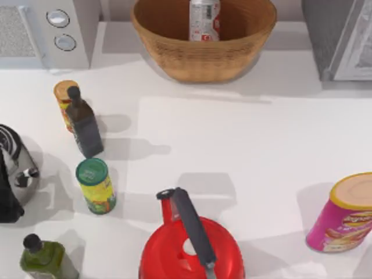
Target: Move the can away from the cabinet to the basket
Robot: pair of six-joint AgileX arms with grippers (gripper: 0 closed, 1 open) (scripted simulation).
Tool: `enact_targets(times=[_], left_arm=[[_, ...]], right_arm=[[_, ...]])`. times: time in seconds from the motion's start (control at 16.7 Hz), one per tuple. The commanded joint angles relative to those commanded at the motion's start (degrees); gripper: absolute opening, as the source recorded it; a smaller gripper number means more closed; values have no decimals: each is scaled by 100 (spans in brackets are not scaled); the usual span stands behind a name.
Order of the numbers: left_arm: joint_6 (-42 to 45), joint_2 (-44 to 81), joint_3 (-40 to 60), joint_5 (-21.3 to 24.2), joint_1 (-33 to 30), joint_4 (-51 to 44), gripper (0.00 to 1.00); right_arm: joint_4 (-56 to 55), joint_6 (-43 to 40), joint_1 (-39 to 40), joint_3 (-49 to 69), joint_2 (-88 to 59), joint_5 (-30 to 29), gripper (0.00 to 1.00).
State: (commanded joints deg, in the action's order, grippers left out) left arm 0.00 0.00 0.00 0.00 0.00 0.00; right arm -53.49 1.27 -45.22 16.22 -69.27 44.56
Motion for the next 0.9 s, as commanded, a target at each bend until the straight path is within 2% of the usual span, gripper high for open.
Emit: enact_targets(times=[0.24,0.42,0.9], left_arm=[[0,0,0,0,0,0,100],[0,0,0,0,0,0,100],[0,0,0,0,0,0,100]], right_arm=[[-1023,10,-868,310,-1262,854,100],[-1452,33,-1251,457,-1810,1235,100],[-1554,38,-1328,466,-1947,1325,100]])
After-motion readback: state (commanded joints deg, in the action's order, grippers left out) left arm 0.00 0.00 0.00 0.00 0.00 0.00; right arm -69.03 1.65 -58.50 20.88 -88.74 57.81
